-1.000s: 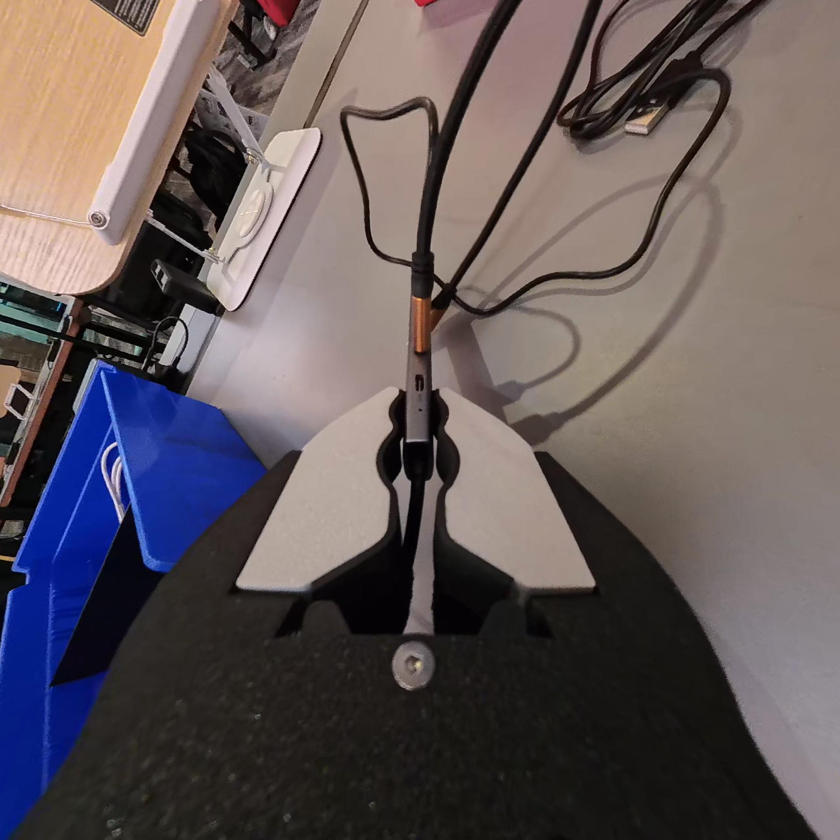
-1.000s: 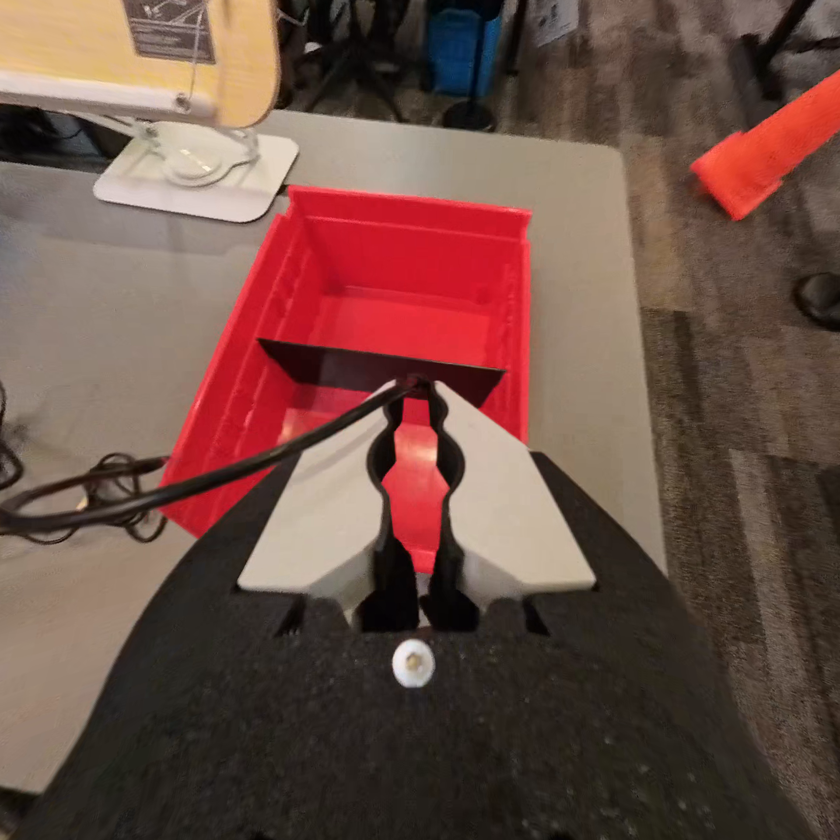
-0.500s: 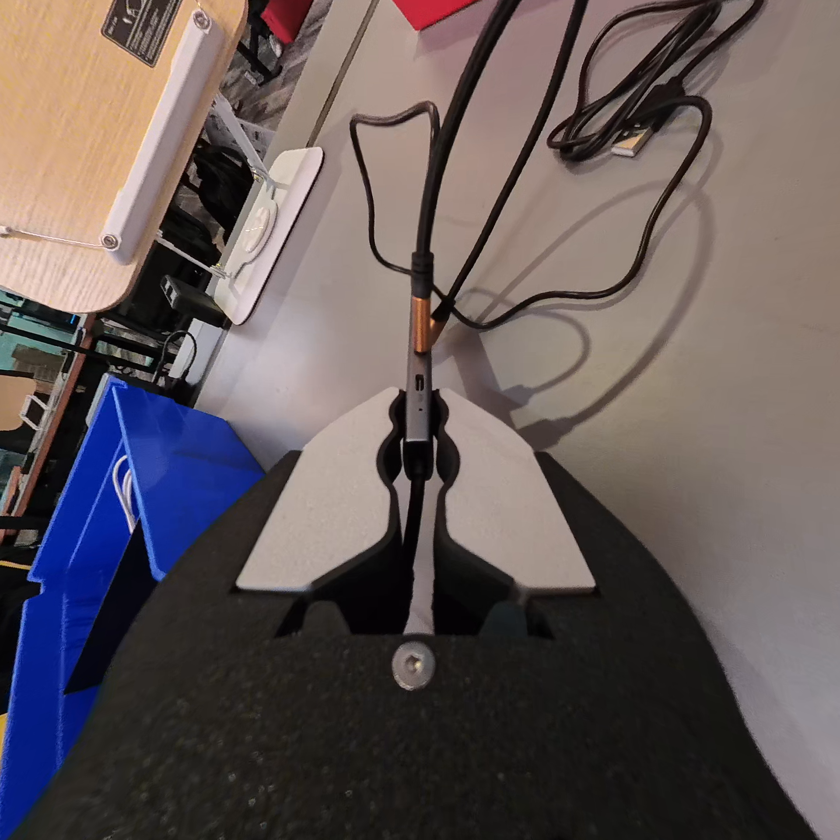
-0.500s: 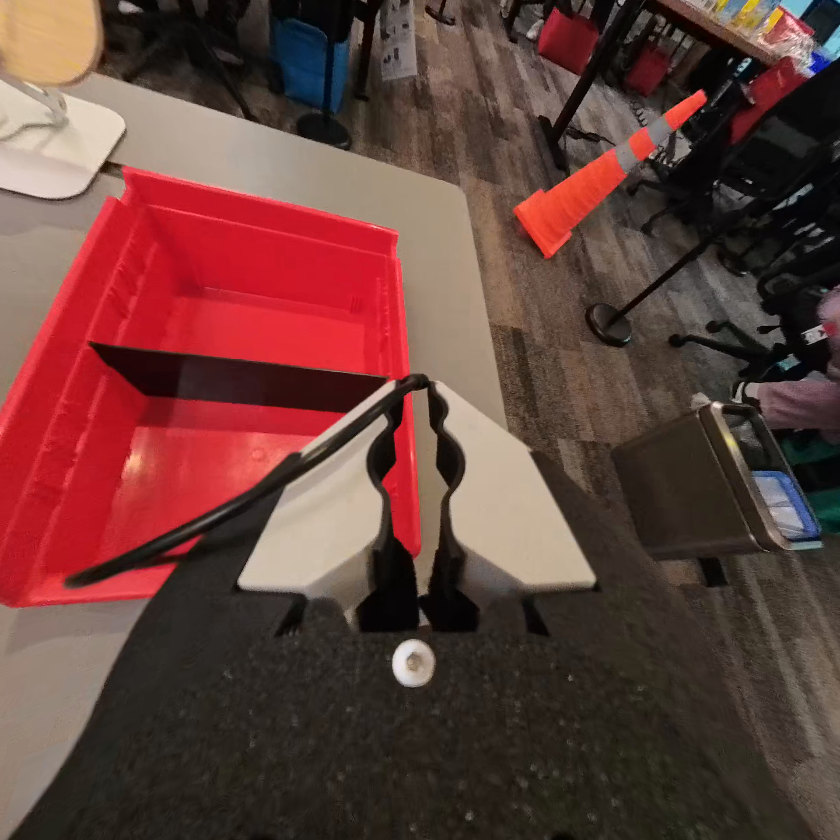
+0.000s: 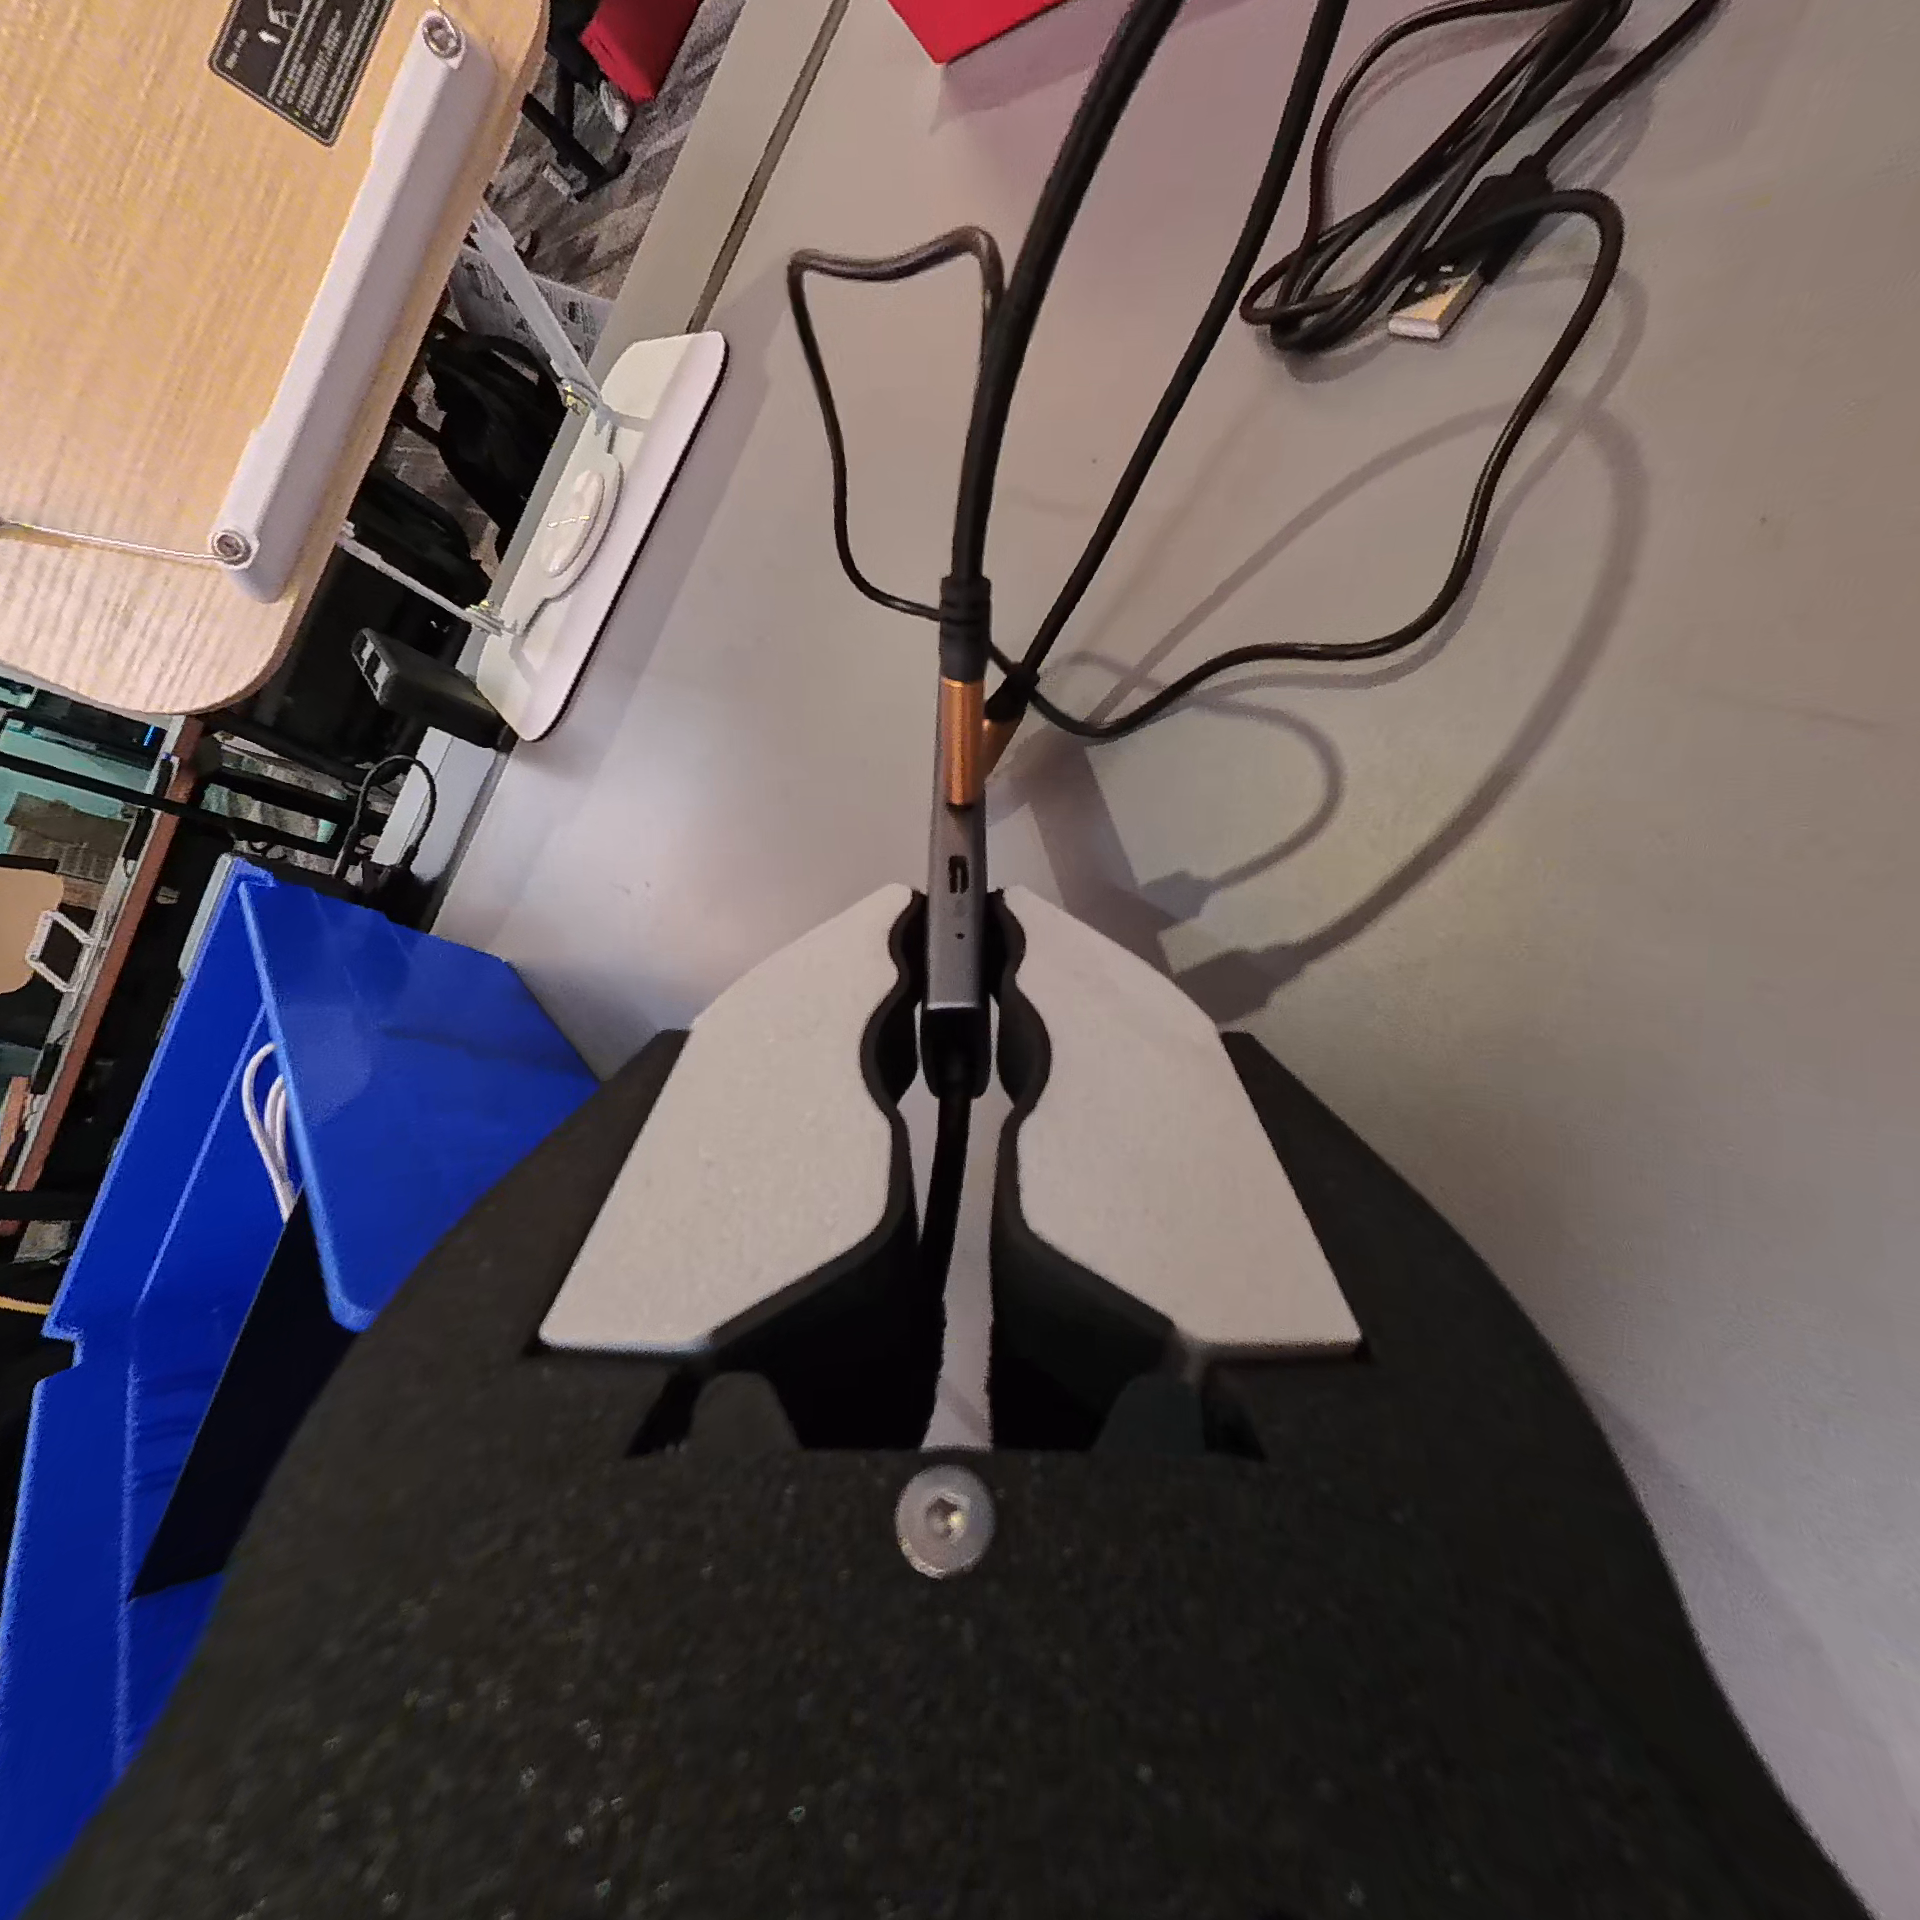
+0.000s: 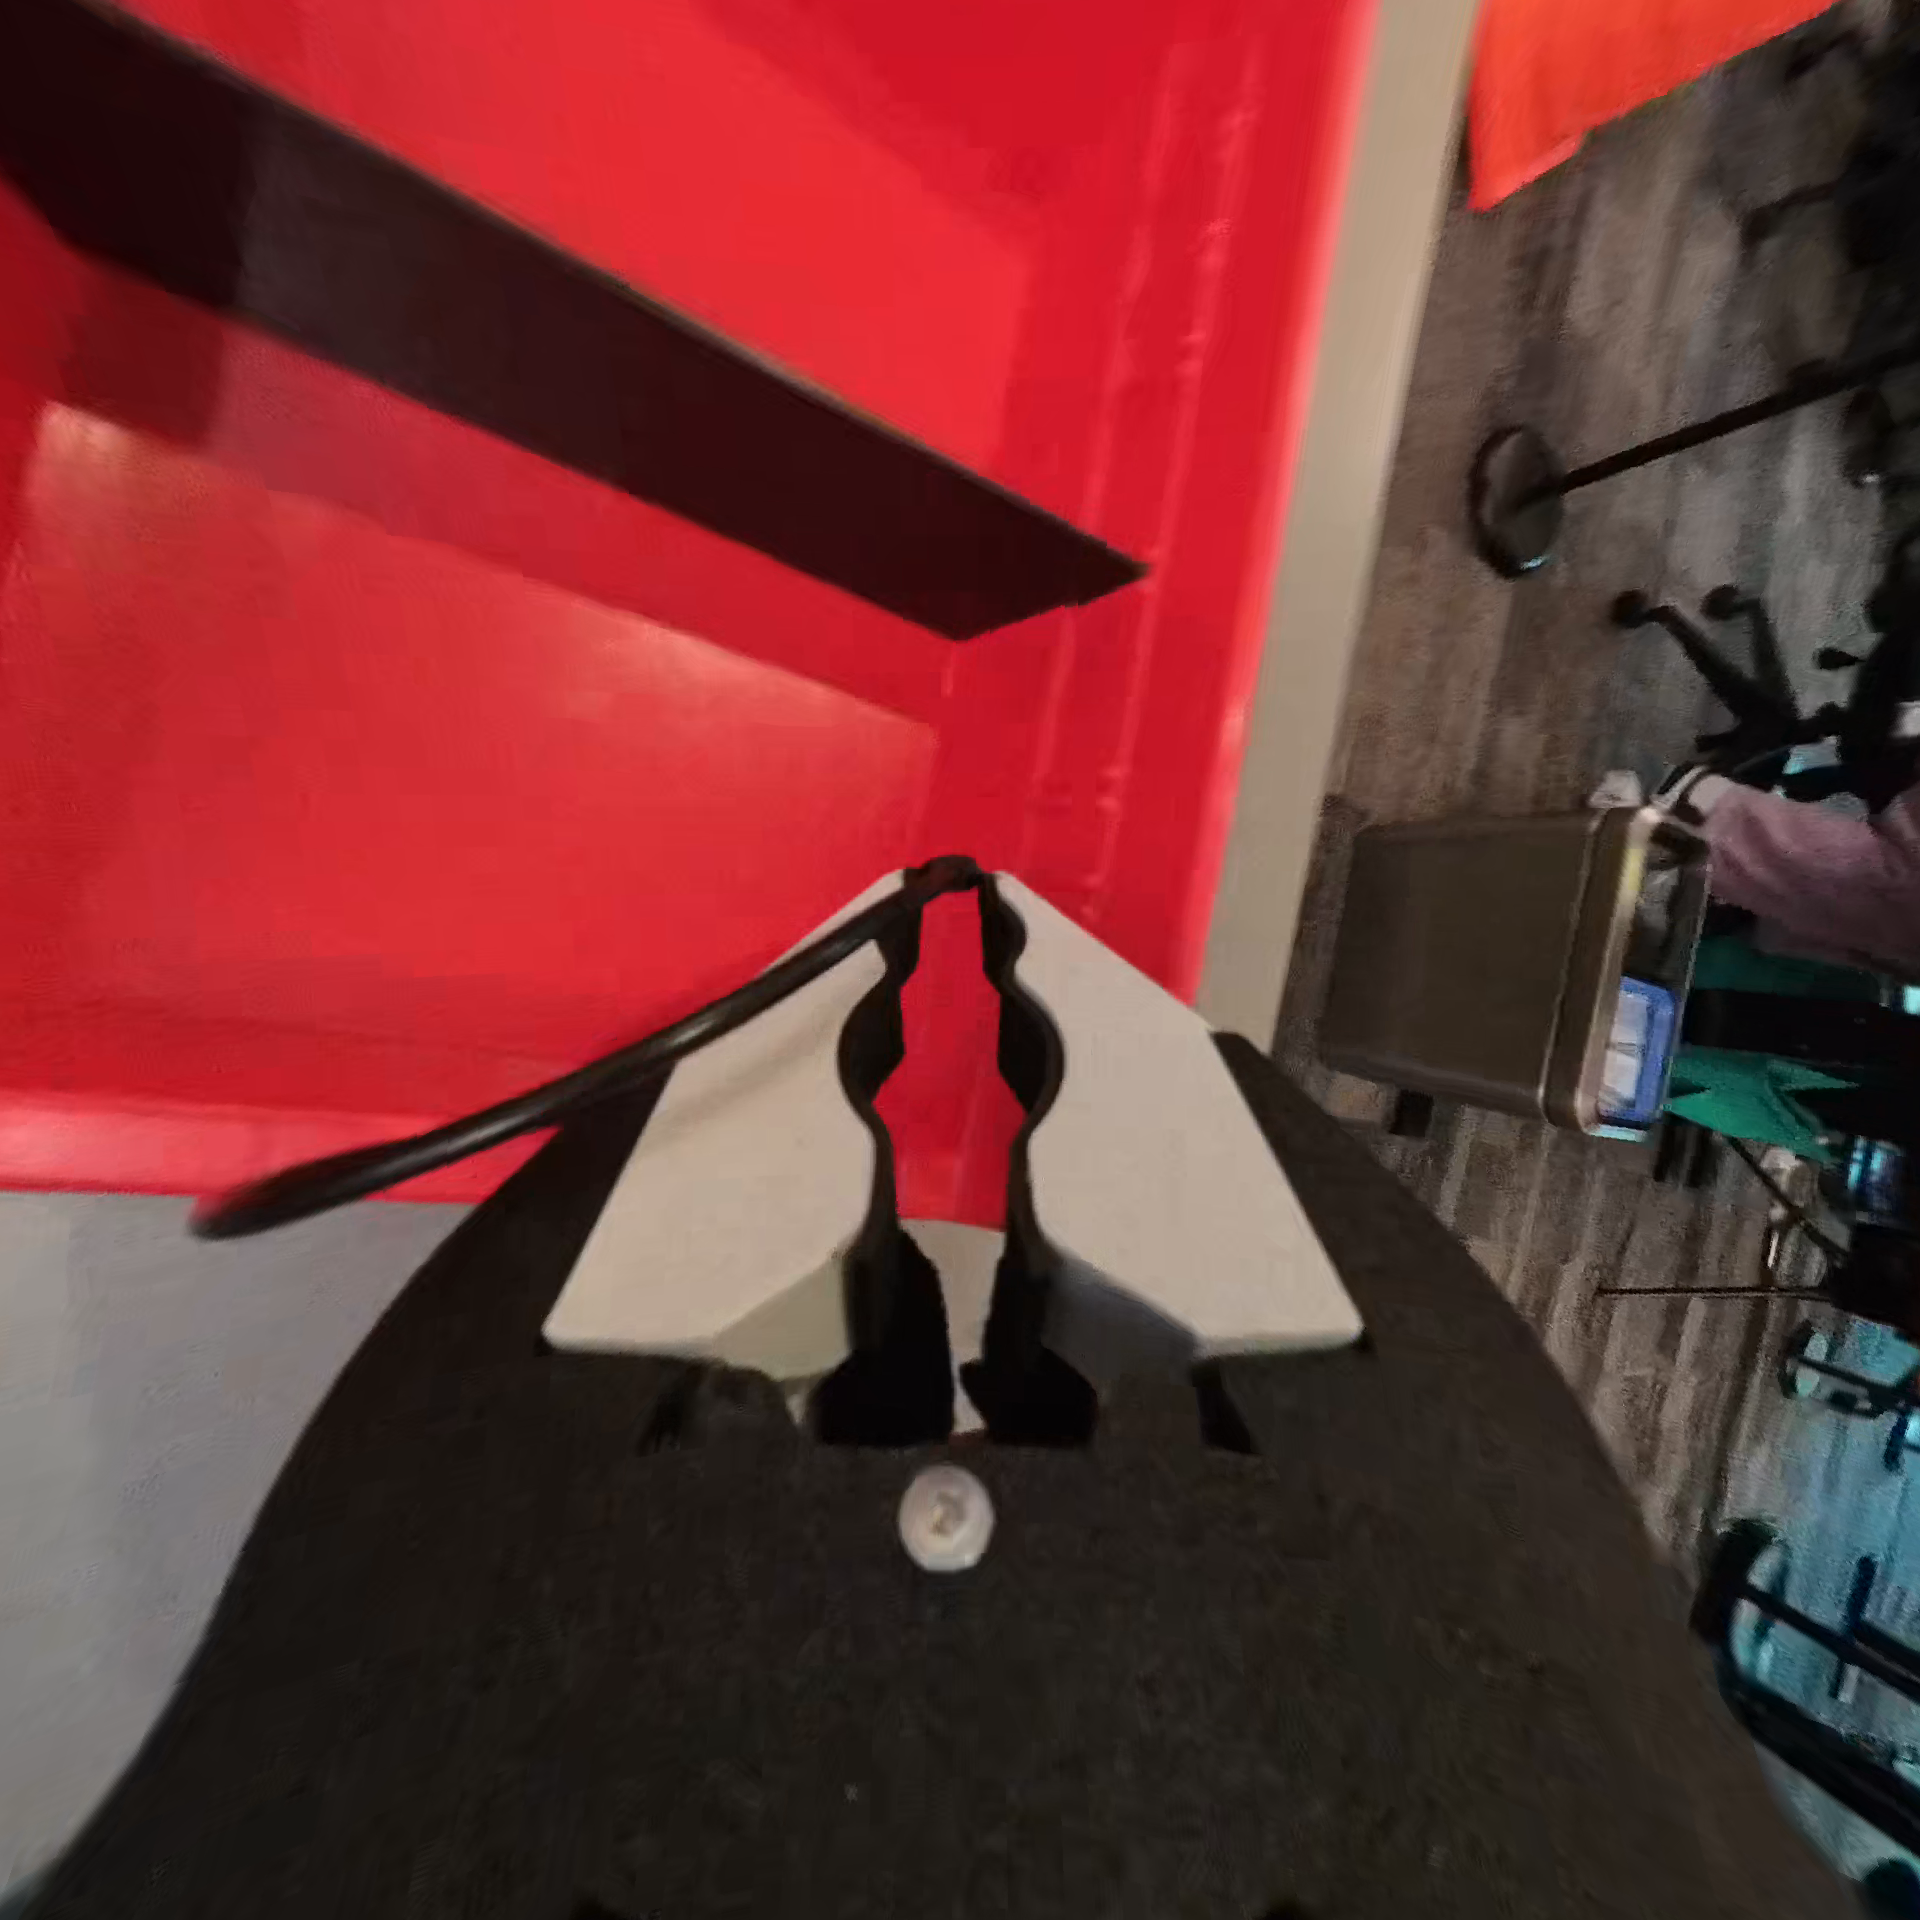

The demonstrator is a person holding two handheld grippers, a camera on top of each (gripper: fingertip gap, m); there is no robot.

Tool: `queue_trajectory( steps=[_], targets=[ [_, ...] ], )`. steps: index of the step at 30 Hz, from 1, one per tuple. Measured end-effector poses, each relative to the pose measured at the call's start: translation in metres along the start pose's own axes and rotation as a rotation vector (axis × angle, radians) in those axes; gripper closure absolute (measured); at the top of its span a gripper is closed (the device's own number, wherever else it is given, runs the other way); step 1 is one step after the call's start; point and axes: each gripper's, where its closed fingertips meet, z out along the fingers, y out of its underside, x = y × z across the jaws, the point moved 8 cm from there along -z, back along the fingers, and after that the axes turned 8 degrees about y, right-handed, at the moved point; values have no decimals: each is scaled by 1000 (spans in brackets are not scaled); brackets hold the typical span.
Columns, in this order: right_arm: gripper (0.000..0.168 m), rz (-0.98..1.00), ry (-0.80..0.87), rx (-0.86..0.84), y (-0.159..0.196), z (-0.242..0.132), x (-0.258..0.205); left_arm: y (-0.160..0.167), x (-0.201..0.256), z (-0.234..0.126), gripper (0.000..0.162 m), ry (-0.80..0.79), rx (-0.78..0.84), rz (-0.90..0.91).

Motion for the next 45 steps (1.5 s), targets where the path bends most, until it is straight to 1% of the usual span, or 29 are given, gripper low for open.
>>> queue_trajectory(
  steps=[3, 6, 7, 10, 11, 13, 14, 16, 17, 18, 19, 20, 21, 22, 24, 25, 27, 28, 29, 30, 31, 33, 35, 40, 44, 45],
  targets=[
    [158, -150, -65, -115, 1, 17, -34, 0, 1, 1, 152, 4, -3, 7],
    [149, -209, -22, -134, -1, 25, -46, 0, 1, -1, 152, 4, -3, 8],
    [146, -188, -12, -119, -1, 25, -44, 1, 1, -1, 152, 2, -2, 7],
    [133, -57, -122, -81, -3, 19, -35, 2, -1, -3, 152, -8, 7, 0],
    [128, -15, -133, -50, -5, 14, -30, 2, -2, -4, 152, -16, 15, 2],
    [124, 49, -169, 63, -13, -5, -23, 0, -5, -7, 152, -46, 30, 15],
    [124, 79, -213, 158, -22, -20, -25, -1, -6, -8, 152, -64, 41, 27],
    [124, 125, -379, 409, -42, -63, -42, -5, -7, -12, 152, -100, 72, 55],
    [125, 120, -535, 544, -50, -91, -61, -7, -7, -15, 152, -119, 84, 68],
    [125, 101, -725, 653, -55, -118, -86, -9, -7, -17, 152, -136, 95, 80],
    [125, 69, -931, 723, -56, -144, -114, -11, -8, -19, 152, -153, 105, 89],
    [126, 34, -1121, 765, -54, -167, -142, -13, -8, -20, 152, -172, 109, 97],
    [126, -6, -1273, 796, -50, -188, -170, -15, -8, -22, 152, -192, 105, 105],
    [129, -39, -1370, 819, -44, -204, -195, -17, -9, -23, 152, -210, 100, 112],
    [129, -186, -1462, 824, -29, -228, -244, -19, -9, -26, 152, -234, 91, 112],
    [129, -218, -1434, 811, -25, -231, -267, -20, -9, -28, 152, -240, 97, 109],
    [129, -134, -1198, 775, -33, -214, -300, -22, -8, -31, 152, -260, 110, 117],
    [129, -35, -1085, 784, -39, -201, -305, -24, -7, -33, 152, -270, 117, 121],
    [130, 73, -1063, 808, -43, -193, -304, -24, -8, -34, 152, -286, 112, 128],
    [135, 172, -1053, 816, -46, -188, -299, -24, -7, -35, 152, -281, 121, 130],
    [135, 223, -1031, 843, -49, -185, -293, -24, -7, -35, 152, -279, 126, 120],
    [138, 243, -969, 915, -53, -186, -281, -24, -8, -37, 152, -278, 123, 110],
    [140, 259, -943, 963, -55, -189, -274, -25, -5, -37, 152, -265, 144, 118],
    [143, 235, -931, 965, -55, -187, -282, -35, 7, -34, 152, -249, 155, 178],
    [148, 225, -906, 966, -55, -186, -284, -35, 10, -30, 152, -232, 148, 178],
    [157, 237, -893, 958, -54, -185, -283, -35, 10, -30, 152, -228, 146, 176]
  ],
)
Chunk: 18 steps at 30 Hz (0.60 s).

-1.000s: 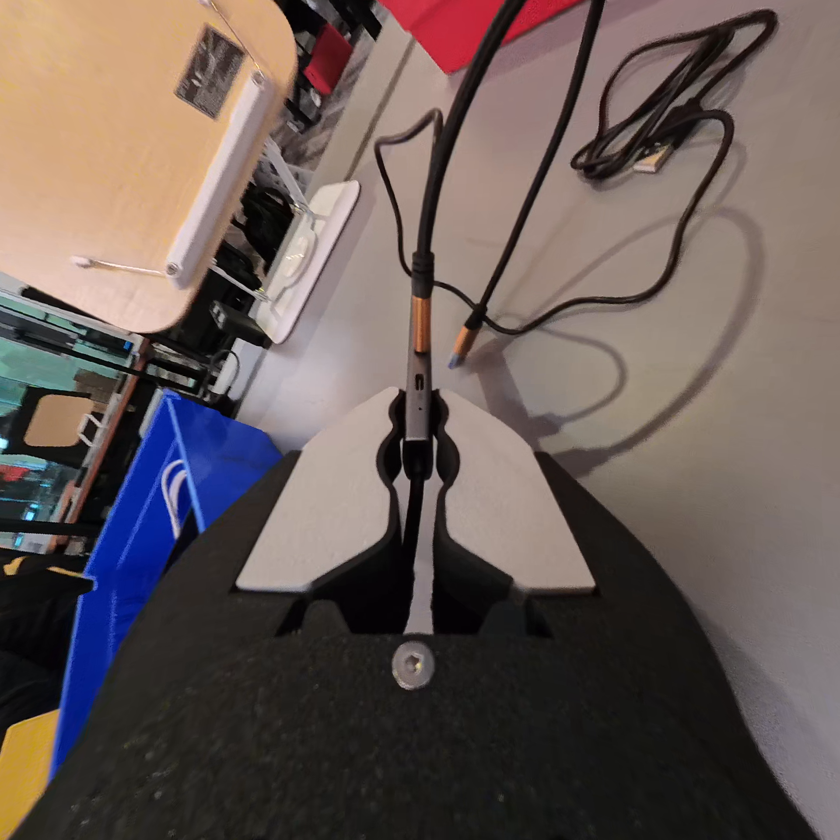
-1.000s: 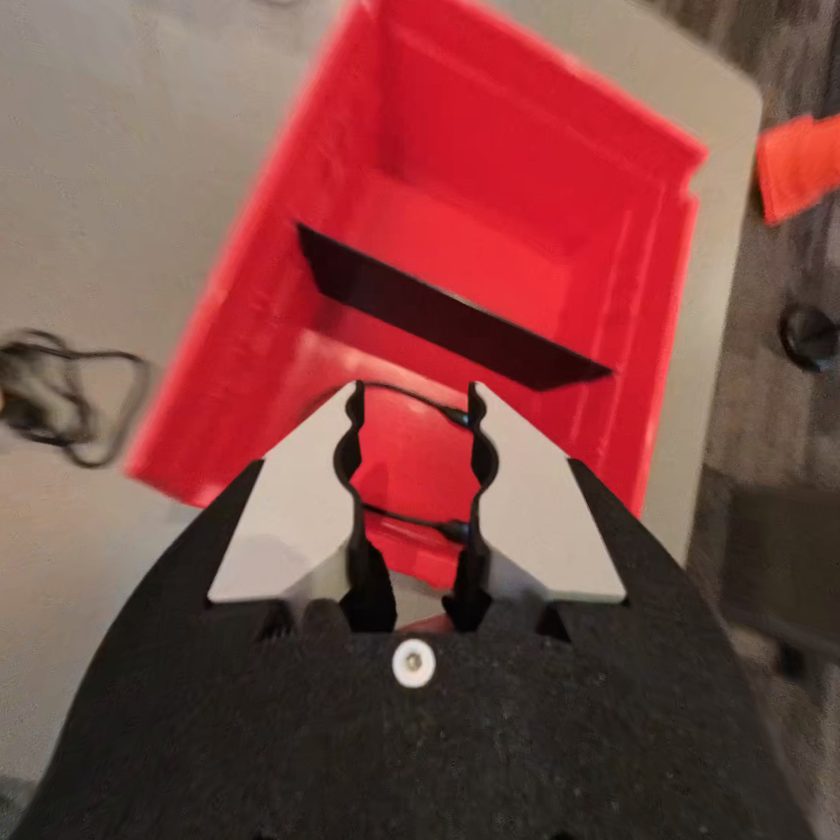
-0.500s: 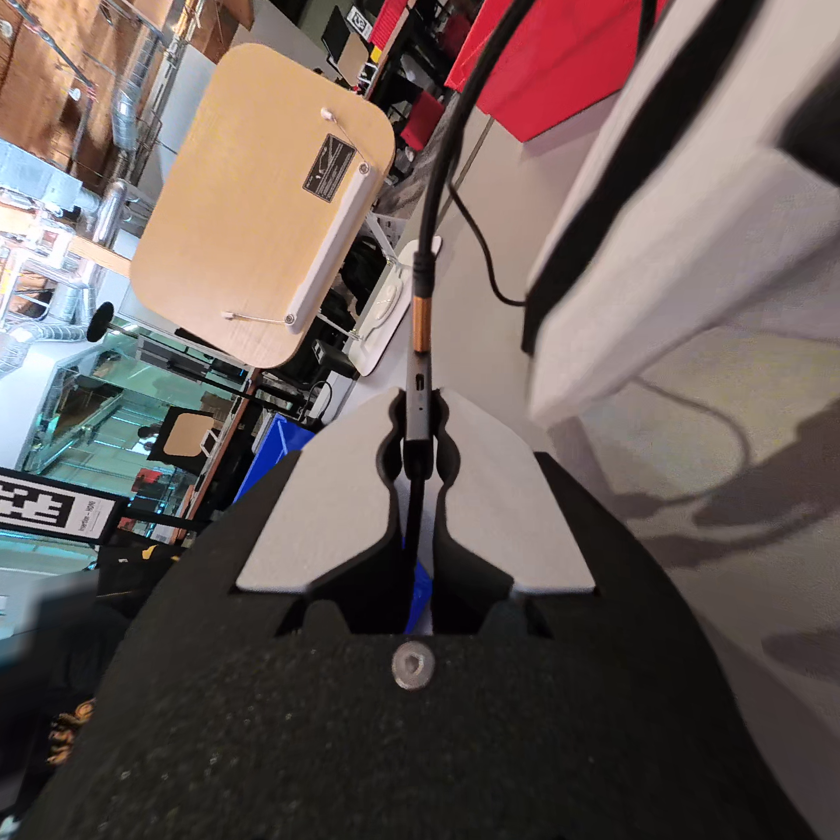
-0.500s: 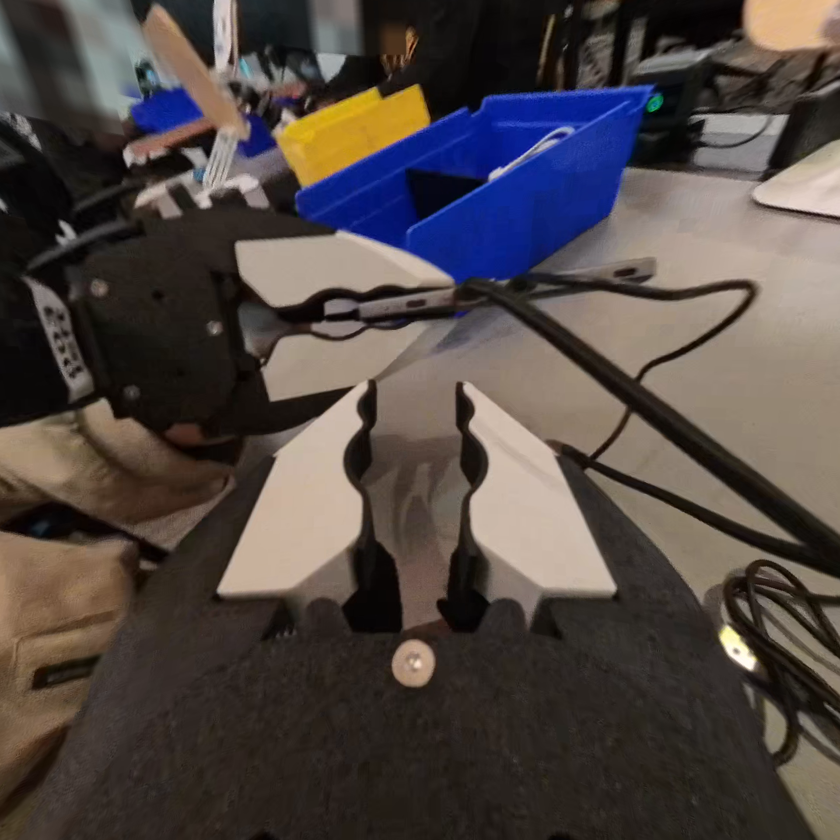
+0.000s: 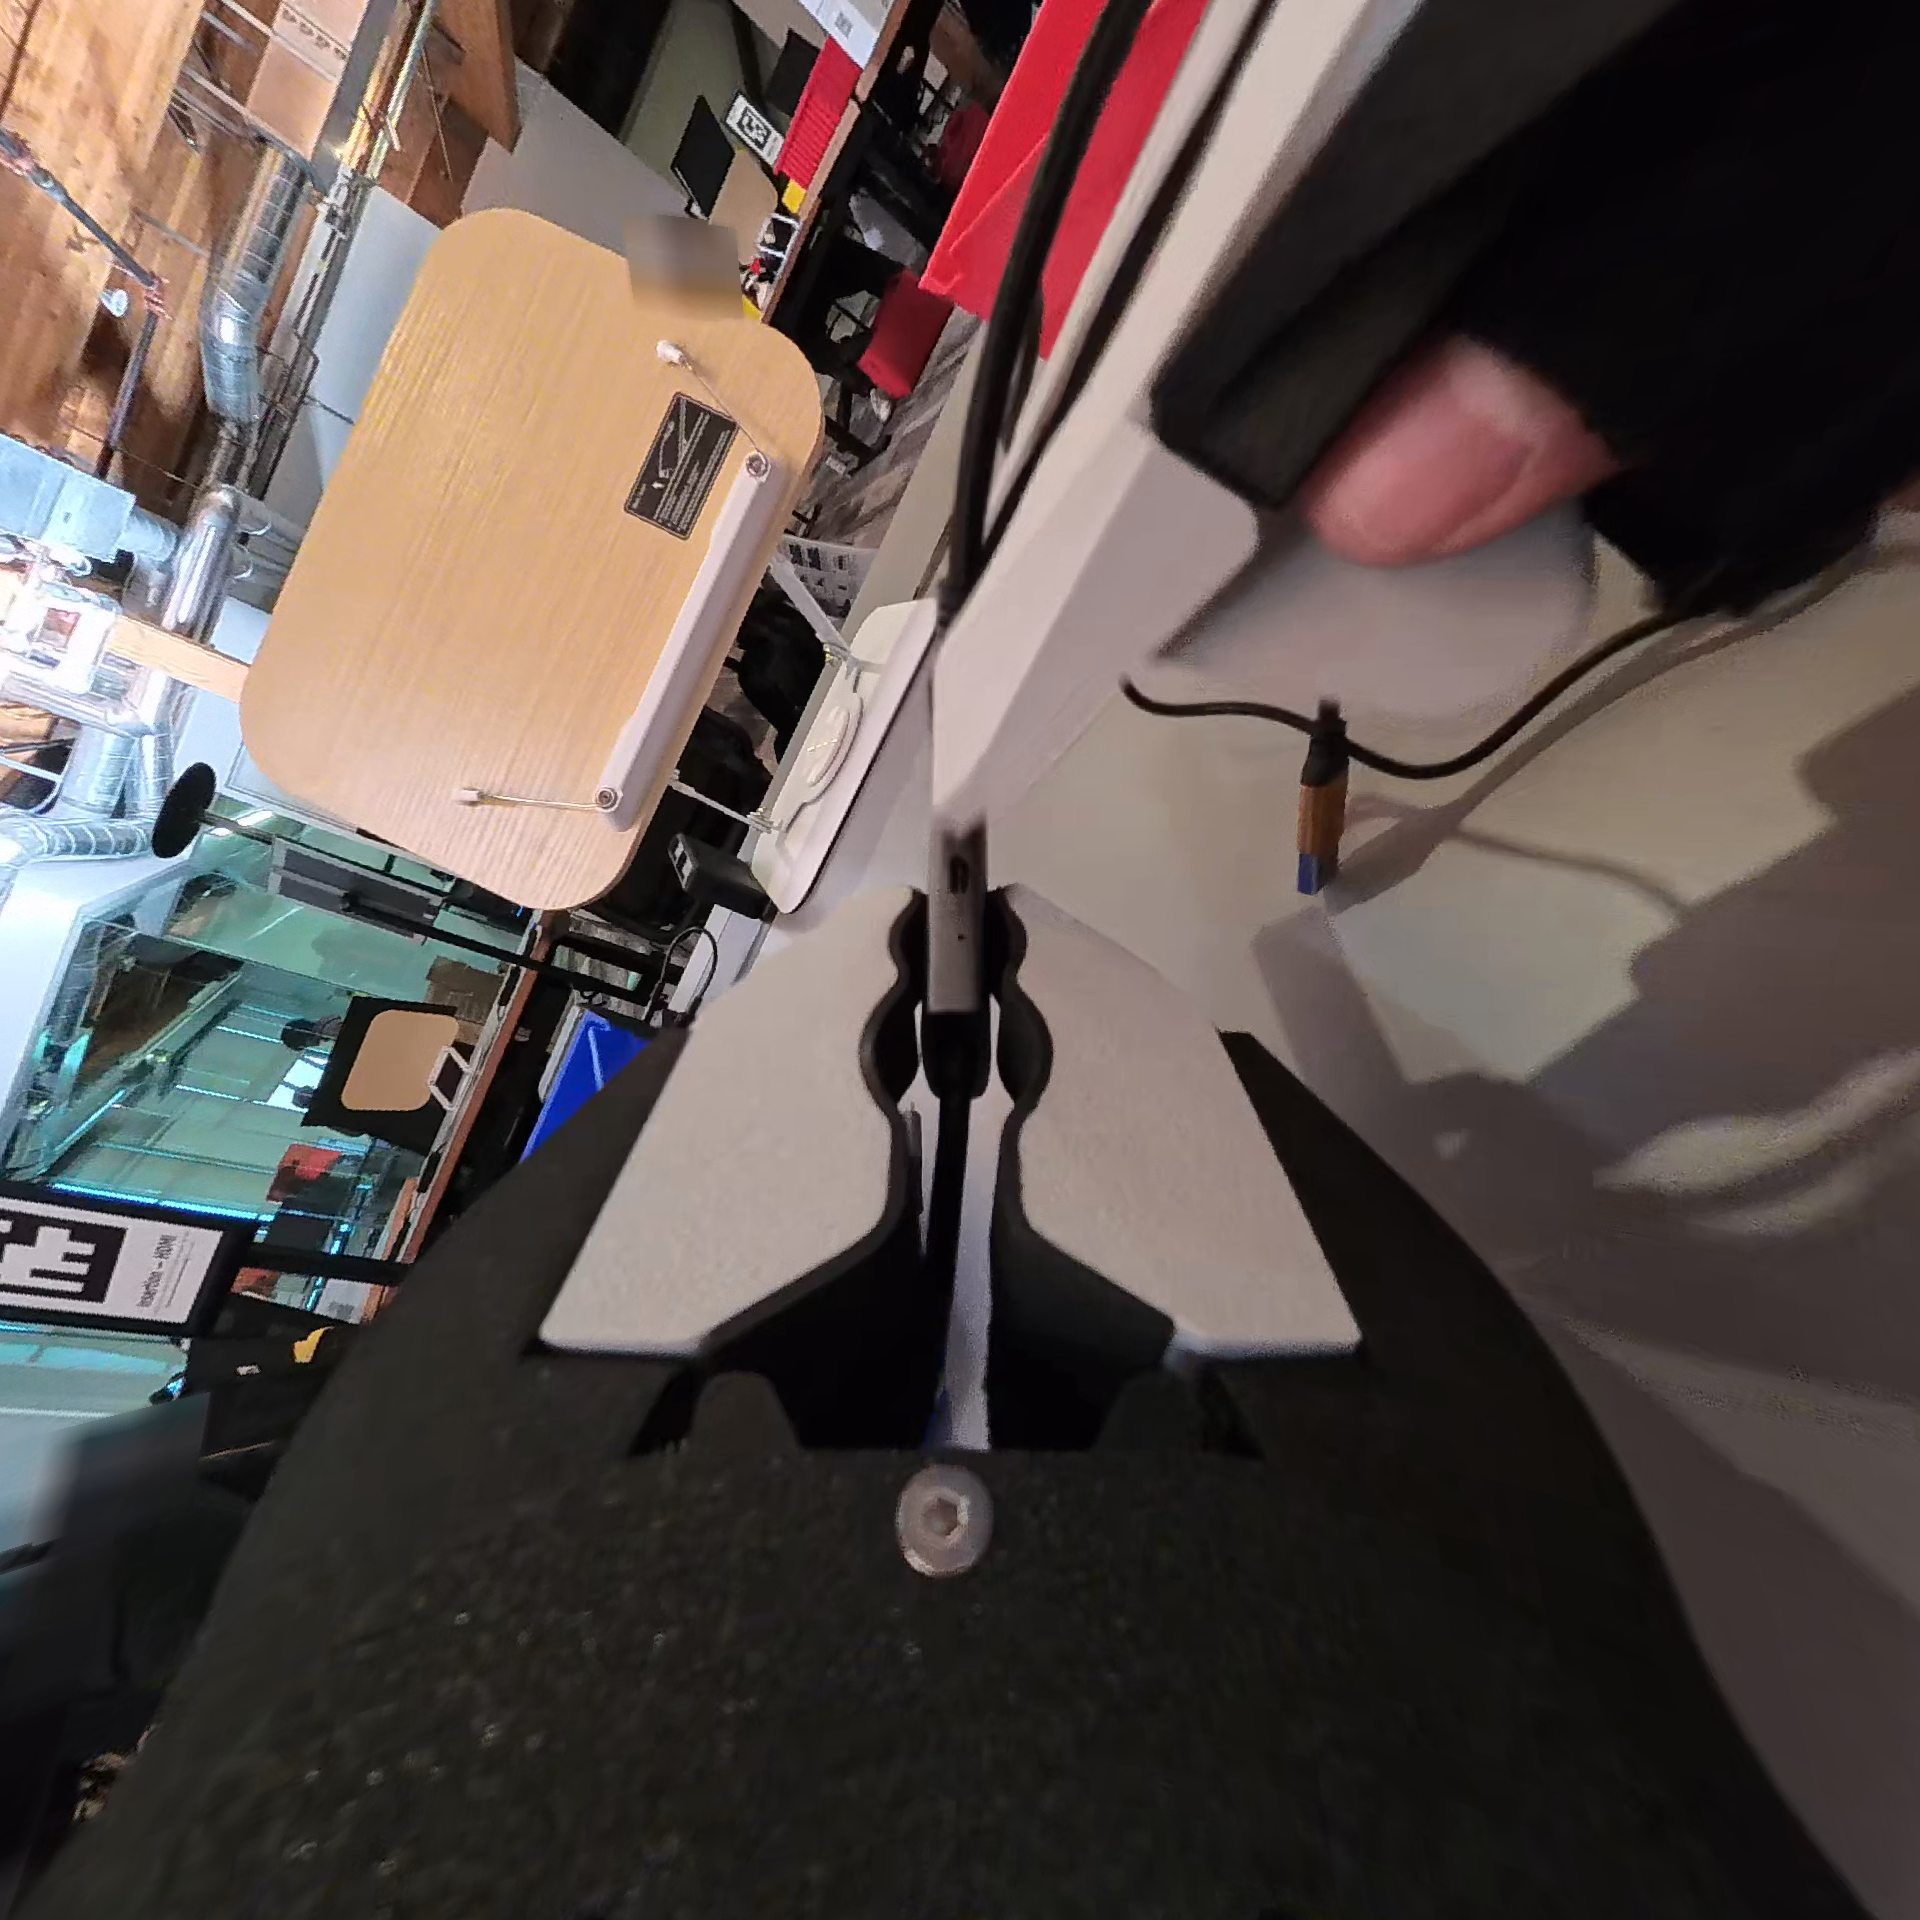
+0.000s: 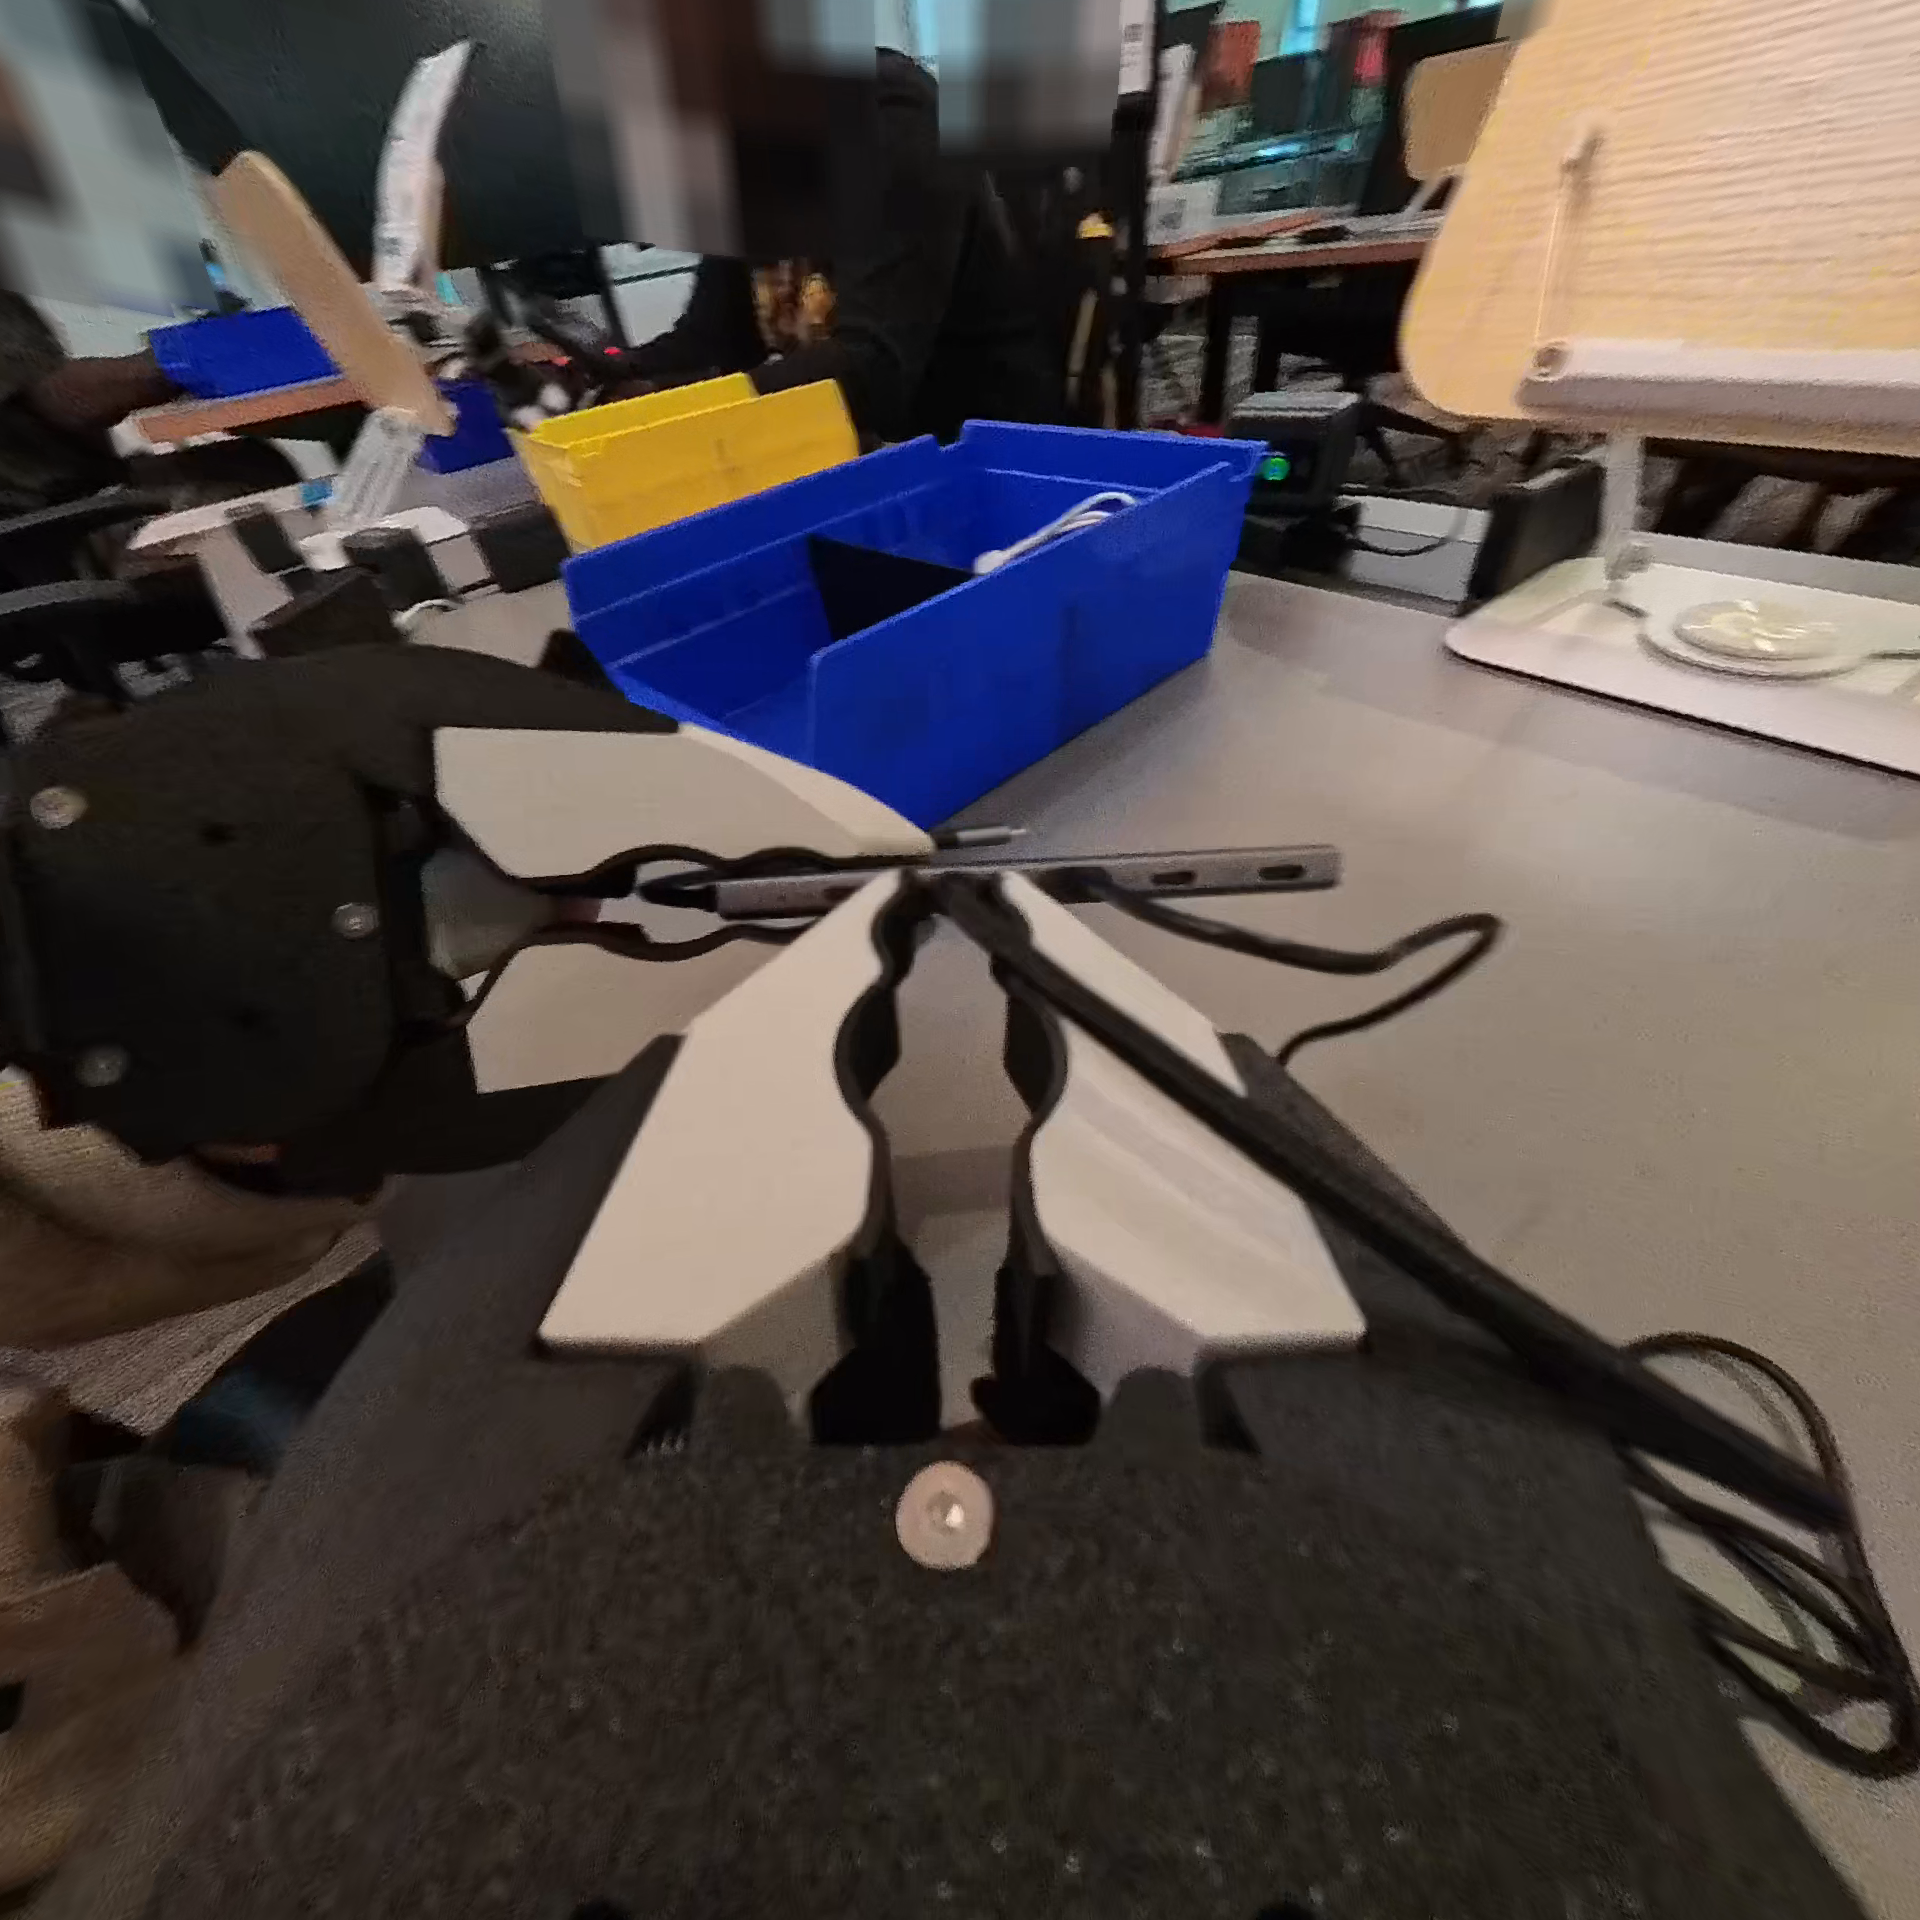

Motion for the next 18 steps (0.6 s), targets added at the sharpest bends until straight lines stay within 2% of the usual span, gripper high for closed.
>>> queue_trajectory(
  steps=[3, 6, 12, 18],
  targets=[
    [158, -27, 29, -19, 2, 0, 1, 0, 2, 3, 152, 23, -32, -6],
    [158, -35, 68, -37, 5, 1, 0, 3, 1, 8, 152, 88, -48, -86],
    [158, -72, 140, -9, 2, -6, -2, -3, 0, 10, 152, 74, -52, -58],
    [158, 76, 13, -46, 3, -7, 5, 0, 6, 6, 152, 11, 62, 100]
  ],
)
